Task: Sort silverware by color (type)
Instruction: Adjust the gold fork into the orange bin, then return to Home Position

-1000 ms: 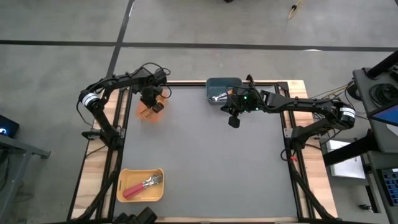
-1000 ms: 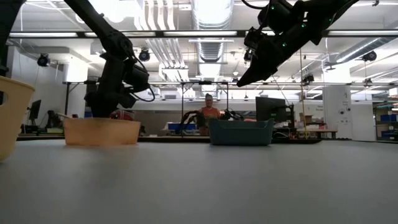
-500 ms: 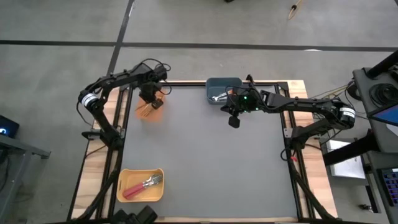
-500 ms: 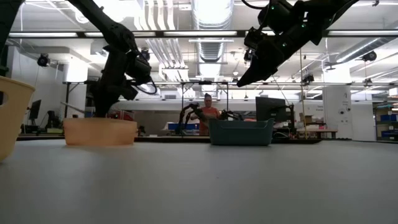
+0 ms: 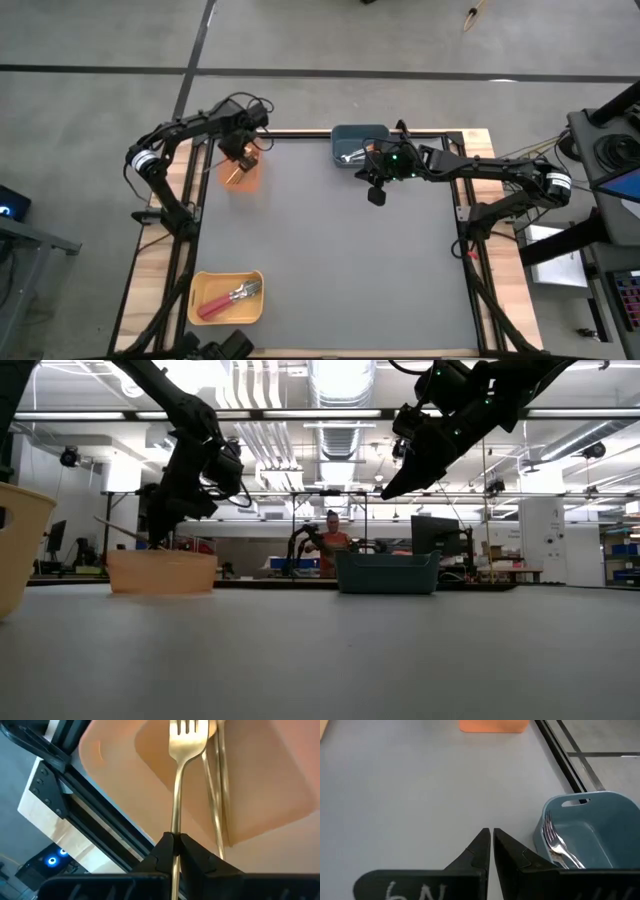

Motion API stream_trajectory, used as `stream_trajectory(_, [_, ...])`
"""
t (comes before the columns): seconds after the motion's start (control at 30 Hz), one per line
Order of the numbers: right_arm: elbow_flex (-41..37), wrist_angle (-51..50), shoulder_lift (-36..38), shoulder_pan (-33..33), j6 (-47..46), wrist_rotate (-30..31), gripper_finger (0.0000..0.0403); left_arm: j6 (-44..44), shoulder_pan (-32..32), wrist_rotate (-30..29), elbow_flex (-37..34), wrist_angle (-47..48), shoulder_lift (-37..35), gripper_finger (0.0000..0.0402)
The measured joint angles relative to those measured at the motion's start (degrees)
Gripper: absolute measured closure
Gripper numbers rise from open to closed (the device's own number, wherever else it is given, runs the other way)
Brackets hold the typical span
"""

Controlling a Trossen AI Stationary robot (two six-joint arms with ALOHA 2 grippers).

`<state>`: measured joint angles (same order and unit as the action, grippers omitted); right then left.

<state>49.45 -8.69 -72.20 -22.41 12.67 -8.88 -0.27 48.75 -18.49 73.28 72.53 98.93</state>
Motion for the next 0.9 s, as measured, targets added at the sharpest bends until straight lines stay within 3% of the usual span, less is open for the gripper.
stream_trajectory(0.33, [0.0,0.0,0.0,0.0,0.0,0.0,0.039,-0.9,0.0,-0.1,-4.0,-0.8,0.2,0.0382])
stream_trajectory(0.7, [0.0,0.0,0.0,0.0,0.0,0.0,0.039,-0.5,0.0,0.1,-2.8,-1.3,0.0,0.0335])
stream_trajectory(0.8, [0.0,0.0,0.0,0.0,1.0,0.0,0.039,-1.2,-0.9,4.0,-2.8,-1.9,-2.8,0.0331])
stream_trajectory(0.9, [0.0,0.1,0.0,0.0,1.8,0.0,0.039,-2.5,-4.4,12.7,-5.0,-7.9,-10.0,0.0334])
